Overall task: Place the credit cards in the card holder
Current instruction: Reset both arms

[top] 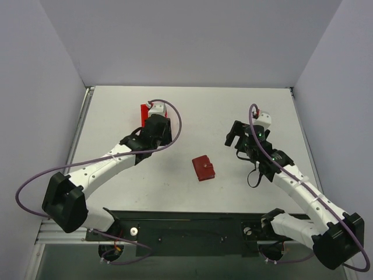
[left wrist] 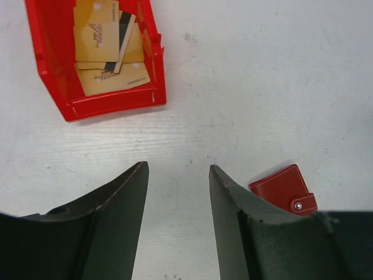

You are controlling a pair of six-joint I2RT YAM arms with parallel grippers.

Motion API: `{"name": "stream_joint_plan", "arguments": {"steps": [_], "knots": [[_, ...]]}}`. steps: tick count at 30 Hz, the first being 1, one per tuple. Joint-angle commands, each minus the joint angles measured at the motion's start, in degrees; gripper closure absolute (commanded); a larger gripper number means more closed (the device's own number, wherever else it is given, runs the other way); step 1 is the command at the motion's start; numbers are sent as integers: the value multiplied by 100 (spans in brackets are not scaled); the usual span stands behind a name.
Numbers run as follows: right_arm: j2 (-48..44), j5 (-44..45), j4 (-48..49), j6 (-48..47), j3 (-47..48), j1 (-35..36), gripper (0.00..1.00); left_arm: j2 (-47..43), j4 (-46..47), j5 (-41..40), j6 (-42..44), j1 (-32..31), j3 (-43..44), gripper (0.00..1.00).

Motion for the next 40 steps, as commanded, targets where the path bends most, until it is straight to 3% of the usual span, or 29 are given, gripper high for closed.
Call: {"name": "stream_joint_plan", "arguments": {"steps": [1, 10, 13, 16, 19, 25, 31, 36, 40], "knots": [[-344, 698, -269, -167, 194, 0, 15, -452, -596, -750, 37, 1, 293, 39], [23, 1743, -252, -428, 45, 44, 10, -936, -789, -1216, 151, 1, 169, 33], [139, 1797, 248, -395, -235, 105, 9, -989, -816, -1190, 160, -8, 161, 33], [-46, 1866, 1667, -711, -789, 298, 9, -1033, -790, -1094, 160, 0, 126, 33], [-160, 1903, 2454, -1264, -1343, 536, 9, -1111, -763, -1085, 177, 0, 73, 32], [-99, 1797, 2165, -1143, -1291, 563, 10, -1261, -527, -1023, 143, 0, -120, 32], [-362, 1278, 2202, -1608, -1608, 396, 13, -1533, -254, -830, 55, -8, -559, 32], [-468, 1191, 1586, -1661, -1353, -226, 14, -1718, -236, -795, 19, 1, -745, 32], [-477, 1365, 1638, -1985, -1370, -640, 13, -1981, -245, -830, -7, 9, -841, 30]]}}
